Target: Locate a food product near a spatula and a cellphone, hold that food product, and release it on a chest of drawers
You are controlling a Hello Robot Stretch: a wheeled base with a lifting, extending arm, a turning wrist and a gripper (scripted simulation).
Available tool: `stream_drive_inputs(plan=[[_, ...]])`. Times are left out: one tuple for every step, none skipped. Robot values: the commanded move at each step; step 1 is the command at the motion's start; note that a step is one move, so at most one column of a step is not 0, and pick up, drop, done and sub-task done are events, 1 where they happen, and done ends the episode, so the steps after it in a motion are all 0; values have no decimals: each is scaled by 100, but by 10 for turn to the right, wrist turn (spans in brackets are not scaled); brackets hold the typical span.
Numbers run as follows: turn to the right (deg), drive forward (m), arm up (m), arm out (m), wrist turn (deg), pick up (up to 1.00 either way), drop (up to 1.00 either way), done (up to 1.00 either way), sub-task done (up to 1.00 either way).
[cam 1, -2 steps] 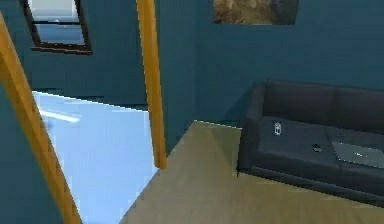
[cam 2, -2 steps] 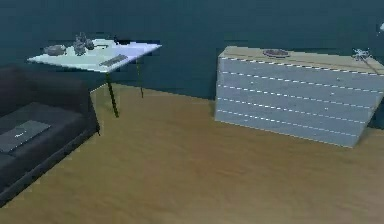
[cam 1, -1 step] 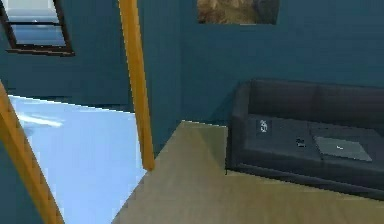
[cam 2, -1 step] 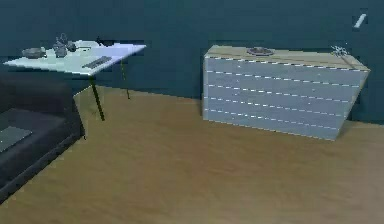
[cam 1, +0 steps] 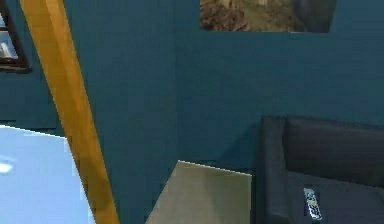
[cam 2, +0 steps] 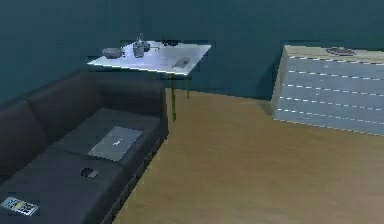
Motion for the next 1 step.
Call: stream_drive_inputs(plan=[[-450,0,0,0,0,0,0,0,0]])
